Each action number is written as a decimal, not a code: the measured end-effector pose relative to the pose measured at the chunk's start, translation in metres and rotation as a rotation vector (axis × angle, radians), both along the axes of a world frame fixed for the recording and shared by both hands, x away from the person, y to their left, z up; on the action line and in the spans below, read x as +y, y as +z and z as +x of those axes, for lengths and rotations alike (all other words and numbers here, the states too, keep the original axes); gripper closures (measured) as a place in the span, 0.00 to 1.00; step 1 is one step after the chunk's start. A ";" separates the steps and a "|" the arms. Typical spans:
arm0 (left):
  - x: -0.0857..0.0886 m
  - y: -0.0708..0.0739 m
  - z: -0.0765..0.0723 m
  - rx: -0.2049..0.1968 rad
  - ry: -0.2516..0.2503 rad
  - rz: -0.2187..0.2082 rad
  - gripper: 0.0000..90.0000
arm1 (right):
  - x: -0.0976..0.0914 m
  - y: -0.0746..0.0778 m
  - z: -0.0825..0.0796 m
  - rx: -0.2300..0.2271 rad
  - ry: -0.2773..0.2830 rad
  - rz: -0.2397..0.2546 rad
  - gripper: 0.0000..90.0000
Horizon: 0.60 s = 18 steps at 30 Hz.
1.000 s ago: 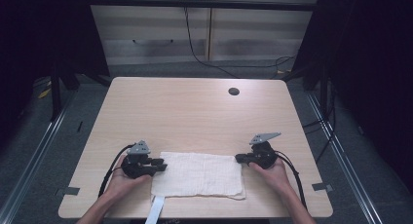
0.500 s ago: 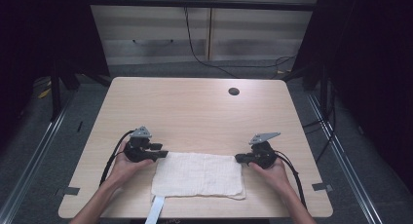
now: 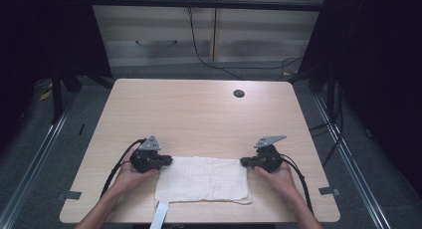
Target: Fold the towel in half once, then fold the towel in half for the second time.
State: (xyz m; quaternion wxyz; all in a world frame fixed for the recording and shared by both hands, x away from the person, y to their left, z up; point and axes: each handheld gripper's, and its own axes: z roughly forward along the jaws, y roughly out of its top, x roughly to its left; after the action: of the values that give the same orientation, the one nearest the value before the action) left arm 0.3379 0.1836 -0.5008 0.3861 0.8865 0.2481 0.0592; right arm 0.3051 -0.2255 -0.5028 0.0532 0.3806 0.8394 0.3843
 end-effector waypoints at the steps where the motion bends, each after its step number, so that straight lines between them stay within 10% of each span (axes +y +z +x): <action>1: 0.000 0.000 0.000 0.003 0.002 0.003 0.94 | 0.000 0.000 0.000 0.000 0.000 0.004 0.97; 18: 0.010 0.007 0.006 0.017 0.058 -0.071 0.94 | 0.000 0.018 0.006 -0.050 -0.014 0.079 0.97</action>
State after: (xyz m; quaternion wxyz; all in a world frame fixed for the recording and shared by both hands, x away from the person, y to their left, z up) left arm 0.3442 0.1936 -0.4938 0.4135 0.8651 0.2788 0.0540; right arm 0.3109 -0.2252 -0.4852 0.0619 0.3783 0.8194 0.4263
